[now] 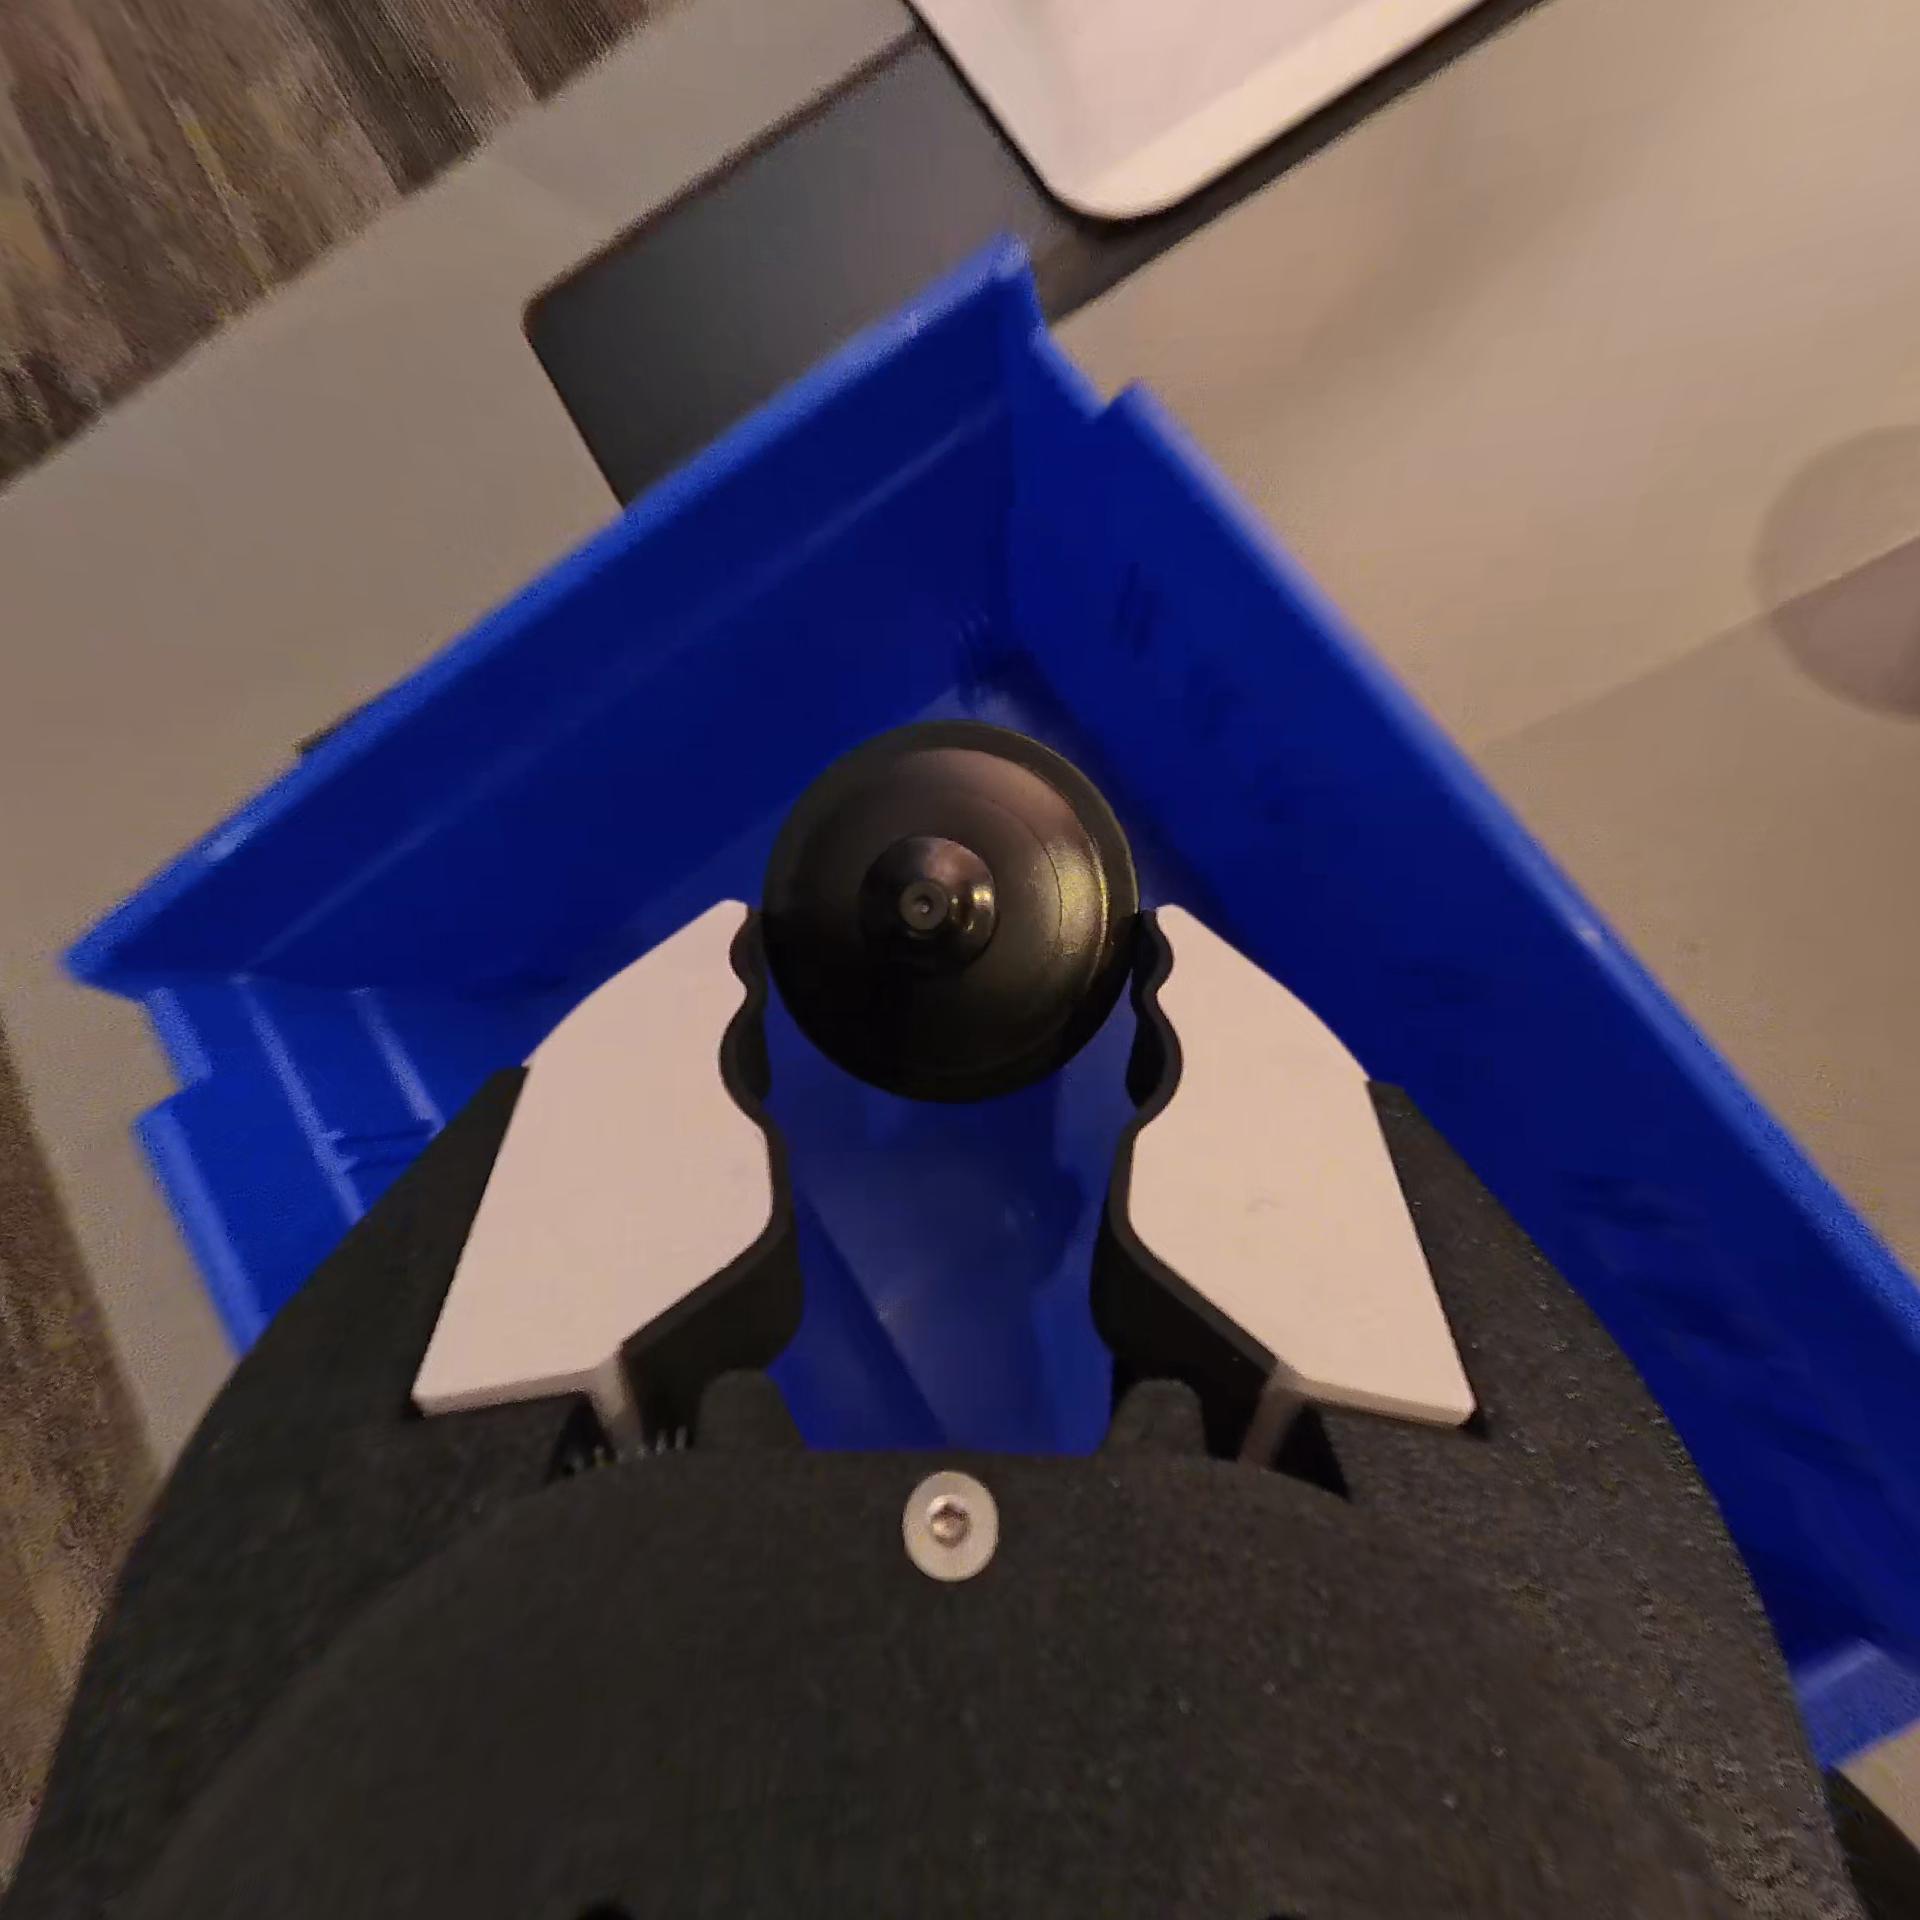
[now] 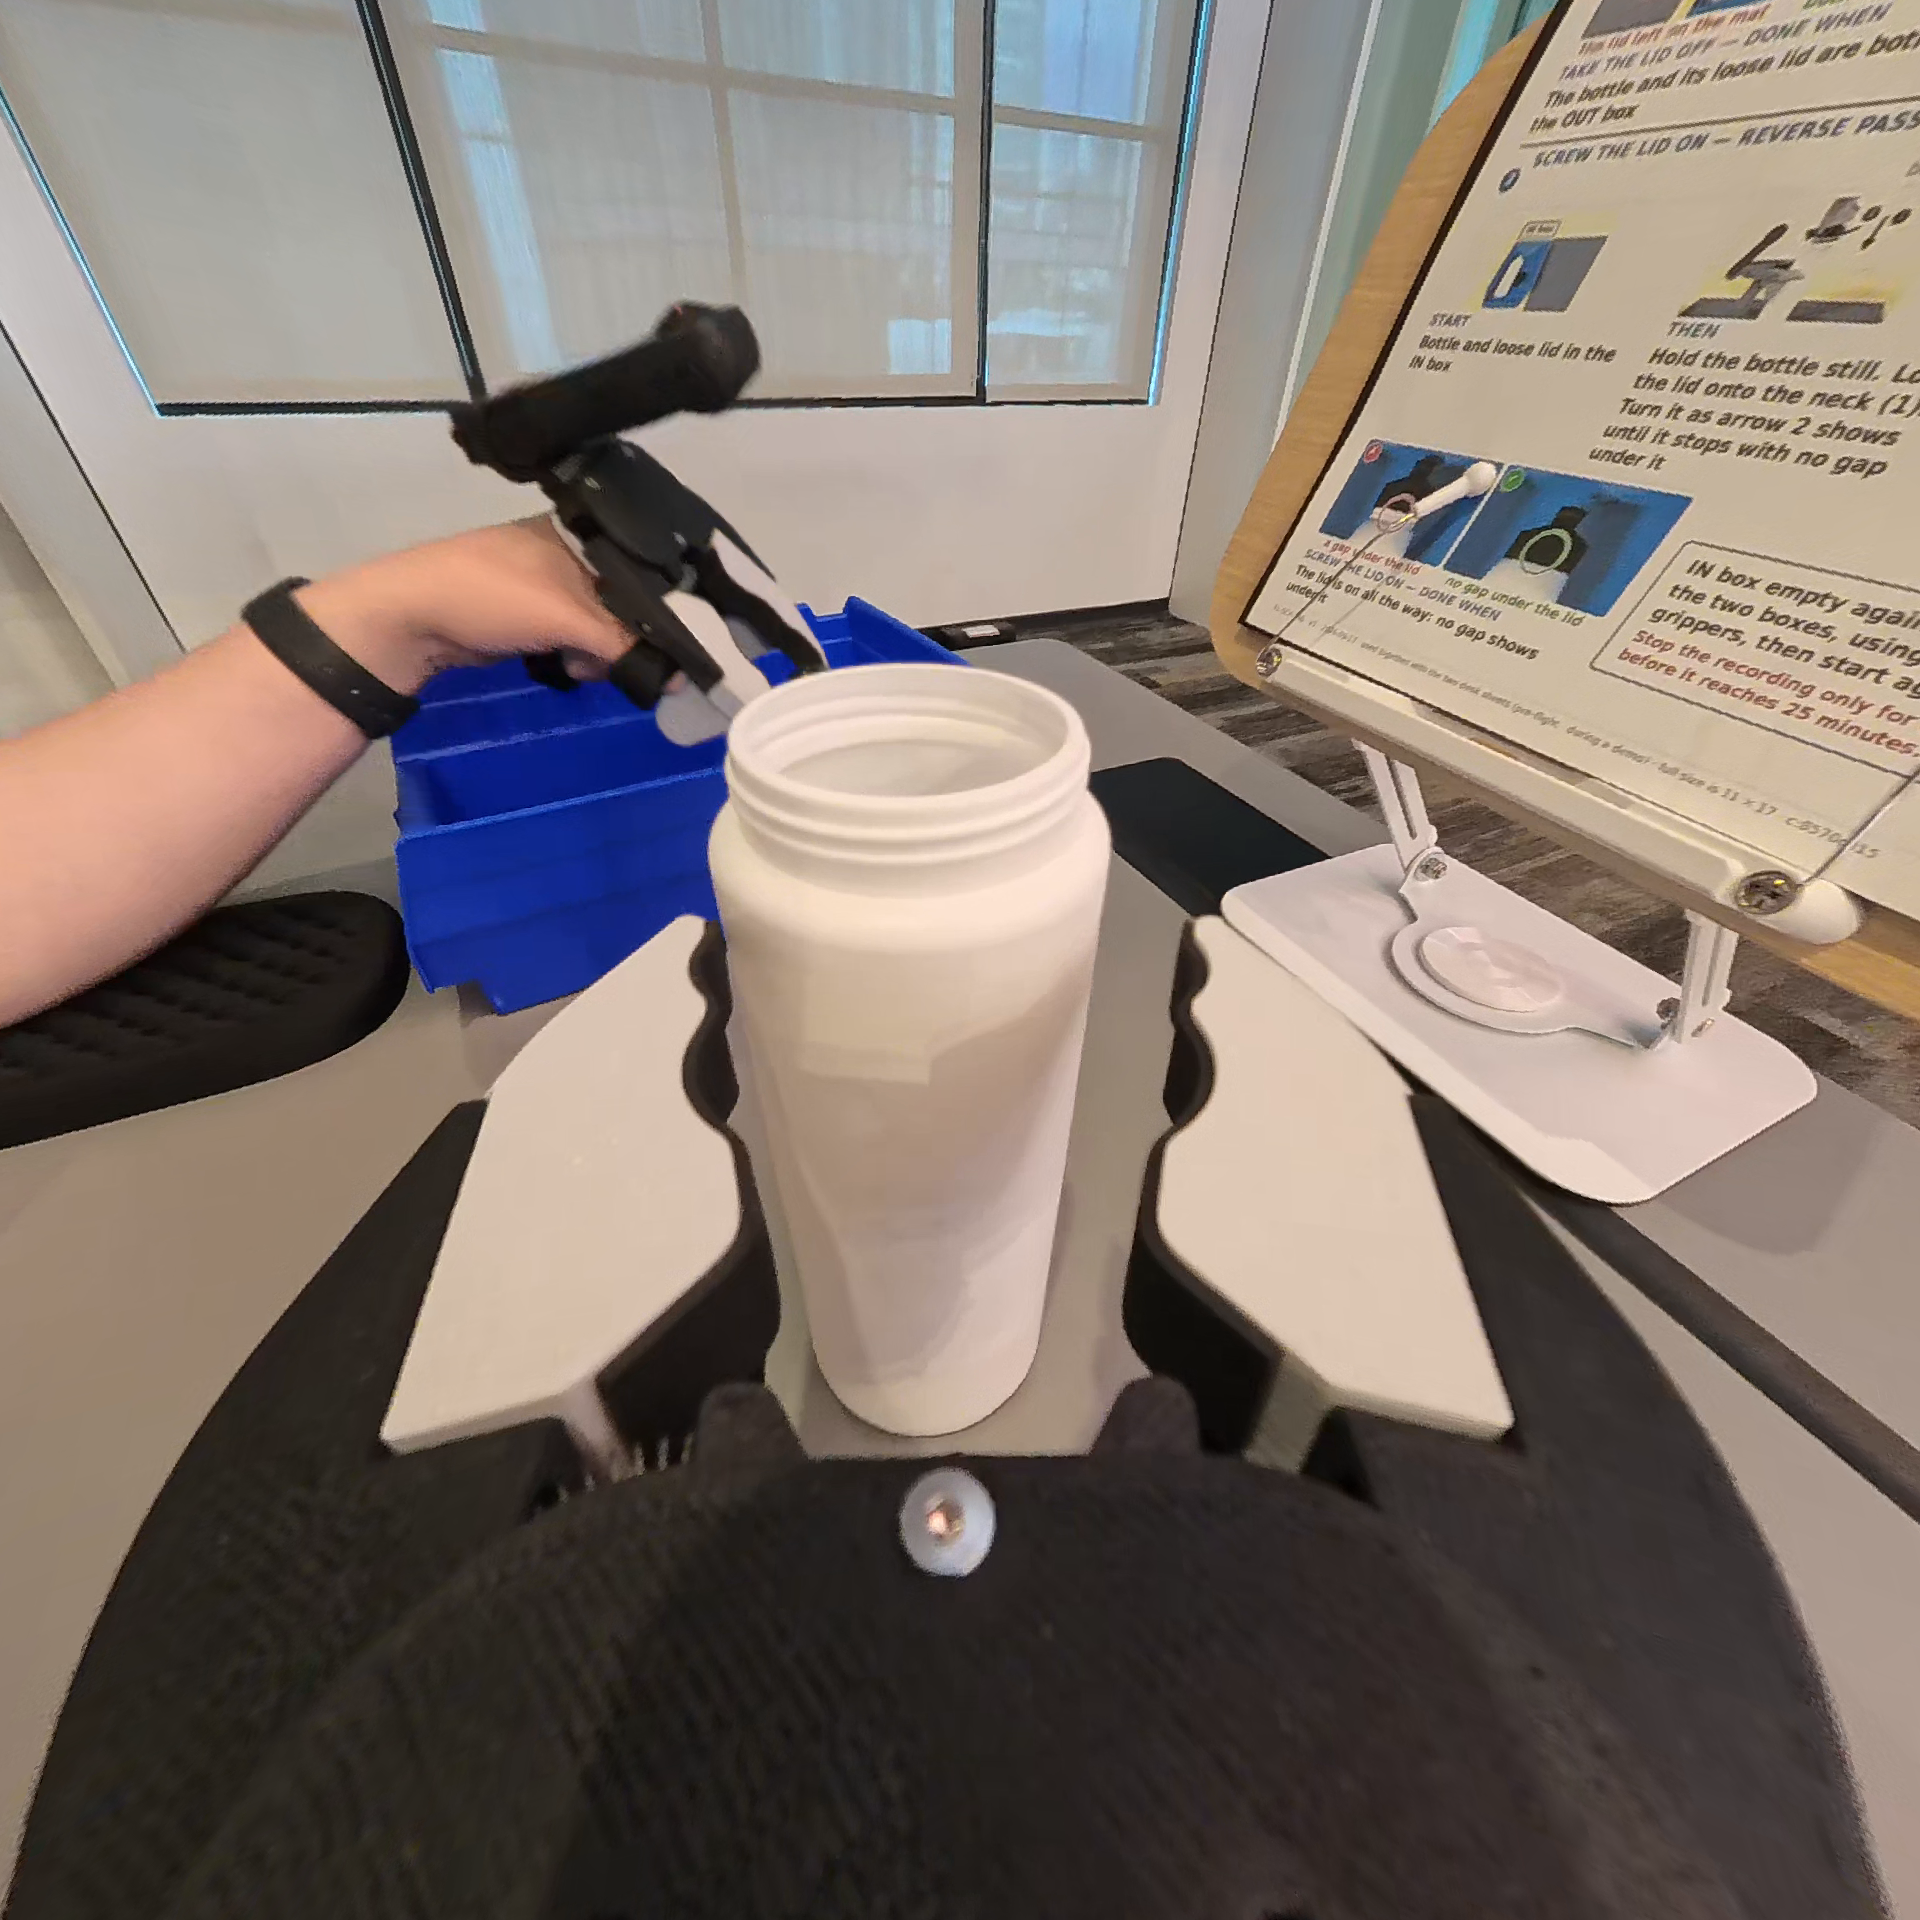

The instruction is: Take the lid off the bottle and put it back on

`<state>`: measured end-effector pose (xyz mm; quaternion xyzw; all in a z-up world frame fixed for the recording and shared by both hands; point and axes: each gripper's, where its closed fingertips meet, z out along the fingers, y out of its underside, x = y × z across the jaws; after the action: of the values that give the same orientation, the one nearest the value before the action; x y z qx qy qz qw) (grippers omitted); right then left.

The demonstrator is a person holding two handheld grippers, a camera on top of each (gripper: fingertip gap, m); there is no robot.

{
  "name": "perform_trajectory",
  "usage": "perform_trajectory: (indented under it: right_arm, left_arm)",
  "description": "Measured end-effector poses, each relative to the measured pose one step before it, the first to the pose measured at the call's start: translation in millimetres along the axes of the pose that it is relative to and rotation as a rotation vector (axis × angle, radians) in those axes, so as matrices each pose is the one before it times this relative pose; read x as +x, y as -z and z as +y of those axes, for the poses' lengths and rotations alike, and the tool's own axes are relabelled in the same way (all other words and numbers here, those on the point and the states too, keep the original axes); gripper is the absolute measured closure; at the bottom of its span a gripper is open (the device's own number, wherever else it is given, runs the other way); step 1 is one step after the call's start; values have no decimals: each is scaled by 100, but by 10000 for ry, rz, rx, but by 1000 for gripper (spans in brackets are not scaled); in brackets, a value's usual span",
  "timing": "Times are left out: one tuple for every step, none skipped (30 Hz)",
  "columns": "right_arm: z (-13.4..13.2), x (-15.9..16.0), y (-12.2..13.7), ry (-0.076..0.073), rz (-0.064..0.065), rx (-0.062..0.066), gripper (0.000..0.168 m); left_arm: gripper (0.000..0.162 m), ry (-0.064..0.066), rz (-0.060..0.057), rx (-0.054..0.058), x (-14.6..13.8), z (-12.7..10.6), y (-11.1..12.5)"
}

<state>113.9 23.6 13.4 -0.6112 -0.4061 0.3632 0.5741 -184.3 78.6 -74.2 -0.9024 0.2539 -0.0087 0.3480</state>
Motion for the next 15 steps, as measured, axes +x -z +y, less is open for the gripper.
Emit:
perform_trajectory:
  right_arm:
    - [-197,48,119,5,9,45,85]
    - [-223,37,136,11,0,42,85]
    - [-305,76,185,44,27,53,85]
    - [-399,109,263,74,45,67,85]
    - [-488,97,315,79,31,91,85]
    - [-570,101,359,59,30,139,85]
    - [-559,110,345,8,36,158,85]
    - [-435,99,286,-59,18,113,85]
    - [-277,45,200,-98,-25,34,85]
    - [-210,-24,141,-78,-57,3,85]
    - [-225,-73,135,-17,-51,12,85]
    - [-246,-102,133,55,-51,3,85]
    - [-208,-127,132,98,-58,-43,85]
    - [-188,-107,145,101,-48,-90,85]
    - [-221,-89,177,98,-38,-88,85]
  left_arm:
    - [94,-53,-176,234,4,-698,1154]
    - [94,-75,-203,260,83,-812,1223]
    - [93,-91,-120,285,349,-937,1246]
    - [93,-150,43,246,744,-956,1239]
    - [94,-237,91,226,986,-980,1191]
    - [94,-314,83,279,1107,-1056,1067]
    - [94,-322,67,307,1077,-1063,874]
    - [94,-266,95,262,1023,-934,624]
    - [94,-182,145,183,956,-729,390]
    - [94,-142,202,125,935,-573,201]
    - [94,-169,237,113,895,-460,62]
    - [94,-149,233,12,825,-263,-57]
    - [94,-154,186,-74,706,-121,-116]
    - [94,-211,199,-102,748,-41,-154]
    - [94,-201,269,-108,850,-52,-157]
